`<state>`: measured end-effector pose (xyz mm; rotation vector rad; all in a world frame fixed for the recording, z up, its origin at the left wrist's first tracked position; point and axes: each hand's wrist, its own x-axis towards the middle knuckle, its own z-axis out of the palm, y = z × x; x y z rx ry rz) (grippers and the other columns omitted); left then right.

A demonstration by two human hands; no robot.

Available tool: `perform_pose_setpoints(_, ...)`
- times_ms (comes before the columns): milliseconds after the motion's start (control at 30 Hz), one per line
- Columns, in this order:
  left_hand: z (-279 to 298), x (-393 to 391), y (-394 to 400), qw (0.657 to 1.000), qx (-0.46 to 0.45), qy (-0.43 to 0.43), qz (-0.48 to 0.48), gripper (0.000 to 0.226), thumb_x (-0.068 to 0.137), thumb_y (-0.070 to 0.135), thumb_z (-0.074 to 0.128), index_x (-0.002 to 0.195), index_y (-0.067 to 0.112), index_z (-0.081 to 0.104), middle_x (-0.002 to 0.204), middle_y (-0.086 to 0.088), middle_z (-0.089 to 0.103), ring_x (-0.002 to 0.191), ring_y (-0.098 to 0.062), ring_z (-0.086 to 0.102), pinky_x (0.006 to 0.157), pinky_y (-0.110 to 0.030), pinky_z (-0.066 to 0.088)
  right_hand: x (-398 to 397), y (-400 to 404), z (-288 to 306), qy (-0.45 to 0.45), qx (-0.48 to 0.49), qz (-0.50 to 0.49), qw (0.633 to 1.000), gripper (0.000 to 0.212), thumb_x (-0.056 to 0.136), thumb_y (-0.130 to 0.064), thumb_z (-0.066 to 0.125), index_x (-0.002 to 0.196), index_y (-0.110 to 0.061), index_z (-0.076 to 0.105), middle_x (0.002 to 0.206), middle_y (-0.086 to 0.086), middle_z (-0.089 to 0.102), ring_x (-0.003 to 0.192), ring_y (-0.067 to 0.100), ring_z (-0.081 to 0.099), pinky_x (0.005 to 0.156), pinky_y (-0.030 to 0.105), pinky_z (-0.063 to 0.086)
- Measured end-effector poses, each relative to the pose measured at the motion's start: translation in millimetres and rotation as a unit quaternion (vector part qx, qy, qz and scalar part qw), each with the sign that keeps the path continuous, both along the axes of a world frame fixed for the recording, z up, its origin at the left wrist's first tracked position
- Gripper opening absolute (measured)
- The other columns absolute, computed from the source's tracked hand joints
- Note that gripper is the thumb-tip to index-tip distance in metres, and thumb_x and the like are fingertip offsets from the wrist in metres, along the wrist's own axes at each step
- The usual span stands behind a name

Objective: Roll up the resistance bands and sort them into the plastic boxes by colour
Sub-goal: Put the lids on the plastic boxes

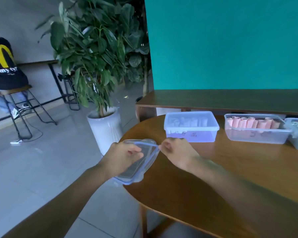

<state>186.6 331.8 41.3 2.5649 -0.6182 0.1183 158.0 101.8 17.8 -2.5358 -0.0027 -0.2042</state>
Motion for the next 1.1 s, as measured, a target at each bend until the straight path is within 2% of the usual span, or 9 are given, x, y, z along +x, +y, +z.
perform_pose_setpoints(133,-8,-38,30,0.996,-0.008,0.078,-0.032,0.020,0.077,0.042,0.083,0.088,0.026,0.078,0.084,0.015,0.071,0.080,0.000,0.064,0.077,-0.023,0.054,-6,28,-15,0.029,0.017,0.019,0.999,0.033,0.101,-0.044,0.053,0.117,-0.020,0.069,0.111,0.001,0.071,0.101,0.020,0.067,0.090,0.035,0.055)
perform_pose_setpoints(367,-26,-45,56,0.981,0.152,-0.071,-0.099,0.031,0.081,0.039,0.080,0.109,0.027,0.075,0.107,0.013,0.071,0.097,-0.006,0.060,0.089,-0.024,0.050,-17,39,-24,0.049,0.017,0.029,0.998,0.034,0.102,-0.047,0.051,0.124,-0.025,0.064,0.115,-0.001,0.070,0.095,0.016,0.063,0.083,0.026,0.048)
perform_pose_setpoints(533,-33,-37,54,0.969,0.181,-0.117,-0.122,0.026,0.087,0.038,0.075,0.111,0.027,0.075,0.105,0.012,0.070,0.098,-0.006,0.061,0.089,-0.021,0.049,-27,34,-17,0.043,0.027,0.031,0.998,0.034,0.101,-0.046,0.052,0.127,-0.027,0.064,0.117,-0.001,0.069,0.105,0.015,0.065,0.089,0.027,0.050)
perform_pose_setpoints(633,-34,-36,51,0.961,0.192,-0.151,-0.132,0.017,0.087,0.037,0.075,0.100,0.027,0.077,0.096,0.011,0.071,0.092,-0.009,0.062,0.082,-0.023,0.049,-32,28,-14,0.039,0.022,0.030,0.999,0.037,0.100,-0.049,0.053,0.130,-0.028,0.061,0.119,-0.002,0.068,0.107,0.015,0.064,0.095,0.031,0.052)
perform_pose_setpoints(733,-30,-34,51,0.952,0.167,-0.220,-0.132,0.007,0.082,0.031,0.078,0.084,0.026,0.074,0.079,0.010,0.068,0.079,-0.014,0.063,0.067,-0.028,0.053,-37,19,-12,0.027,0.016,0.018,0.999,0.044,0.100,-0.049,0.054,0.136,-0.025,0.057,0.121,-0.003,0.066,0.111,0.015,0.063,0.096,0.029,0.049)
perform_pose_setpoints(833,-14,-34,47,0.950,0.111,-0.265,-0.125,0.006,0.082,0.025,0.079,0.083,0.023,0.073,0.078,0.006,0.066,0.077,-0.018,0.063,0.063,-0.032,0.054,-42,8,-3,-0.005,0.024,0.005,1.000,0.045,0.099,-0.048,0.056,0.137,-0.023,0.056,0.121,-0.004,0.065,0.112,0.013,0.062,0.096,0.027,0.049)
perform_pose_setpoints(933,9,-36,38,0.947,0.039,-0.297,-0.117,0.010,0.079,0.019,0.082,0.086,0.021,0.075,0.082,0.009,0.067,0.080,-0.014,0.062,0.065,-0.032,0.055,-45,-3,10,-0.035,0.031,-0.001,0.999,0.042,0.099,-0.045,0.057,0.134,-0.022,0.057,0.113,-0.006,0.063,0.099,0.011,0.060,0.089,0.025,0.046)
perform_pose_setpoints(1000,27,-42,26,0.945,0.011,-0.306,-0.114,0.008,0.083,0.020,0.079,0.086,0.023,0.073,0.085,0.014,0.067,0.083,-0.010,0.060,0.069,-0.032,0.055,-49,-15,20,-0.063,0.043,-0.013,0.997,0.045,0.098,-0.043,0.058,0.138,-0.023,0.054,0.120,-0.005,0.061,0.094,0.009,0.058,0.086,0.022,0.044)
perform_pose_setpoints(1100,55,-51,3,0.941,-0.025,-0.319,-0.110,0.004,0.088,0.025,0.076,0.088,0.027,0.072,0.086,0.018,0.067,0.085,0.000,0.058,0.074,-0.028,0.052,-61,-39,36,-0.106,0.073,-0.029,0.991,0.052,0.098,-0.042,0.061,0.146,-0.024,0.048,0.134,-0.003,0.054,0.102,0.011,0.060,0.089,0.021,0.044)
